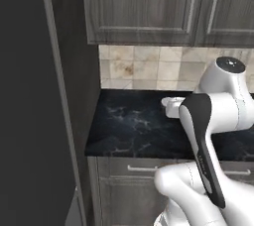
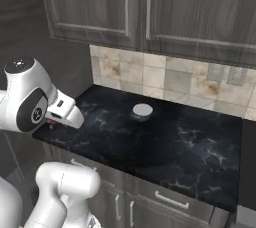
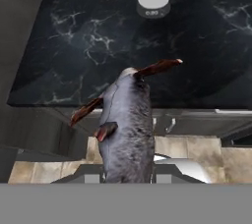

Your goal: Take the fish from the fridge and place it on the digital scale on the counter by the fridge. Wait a few seconds for a reading, then move it to the plate on the dining counter.

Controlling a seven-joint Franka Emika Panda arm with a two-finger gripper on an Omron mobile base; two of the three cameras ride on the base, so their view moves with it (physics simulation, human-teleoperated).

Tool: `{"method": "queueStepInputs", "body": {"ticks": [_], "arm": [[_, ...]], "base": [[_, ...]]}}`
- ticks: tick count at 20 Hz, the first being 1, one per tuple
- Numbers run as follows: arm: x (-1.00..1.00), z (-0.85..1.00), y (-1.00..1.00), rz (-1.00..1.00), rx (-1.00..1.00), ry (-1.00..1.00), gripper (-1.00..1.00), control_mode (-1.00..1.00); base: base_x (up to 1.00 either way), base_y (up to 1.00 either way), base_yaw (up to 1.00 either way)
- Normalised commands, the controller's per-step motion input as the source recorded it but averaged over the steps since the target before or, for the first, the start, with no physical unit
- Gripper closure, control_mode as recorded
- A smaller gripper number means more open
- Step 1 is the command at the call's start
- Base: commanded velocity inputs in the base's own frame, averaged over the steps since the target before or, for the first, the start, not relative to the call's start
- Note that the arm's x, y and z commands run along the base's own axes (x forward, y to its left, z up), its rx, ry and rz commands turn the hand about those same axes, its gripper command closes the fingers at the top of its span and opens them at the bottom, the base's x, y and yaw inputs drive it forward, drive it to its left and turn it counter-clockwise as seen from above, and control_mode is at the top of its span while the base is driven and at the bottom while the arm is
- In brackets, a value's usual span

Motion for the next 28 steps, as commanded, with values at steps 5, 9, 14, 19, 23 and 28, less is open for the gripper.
{"method": "queueStepInputs", "body": {"ticks": [5,9,14,19,23,28], "arm": [[0.00,0.00,0.00,0.00,0.00,0.00,1.00,1.00],[0.07,-0.18,-0.37,0.07,0.00,0.00,1.00,-1.00],[0.39,-0.38,-0.94,0.17,0.00,0.00,1.00,-1.00],[0.81,-0.34,-0.74,0.16,0.00,0.00,1.00,-1.00],[1.00,-0.34,-0.12,0.10,0.00,0.00,1.00,-1.00],[1.00,-0.38,0.00,0.06,0.00,0.00,1.00,-1.00]], "base": [[0.37,-0.38,0.15],[0.07,-0.24,0.07],[0.00,0.00,0.00],[0.00,0.00,0.00],[0.00,0.00,0.00],[0.00,0.00,0.00]]}}
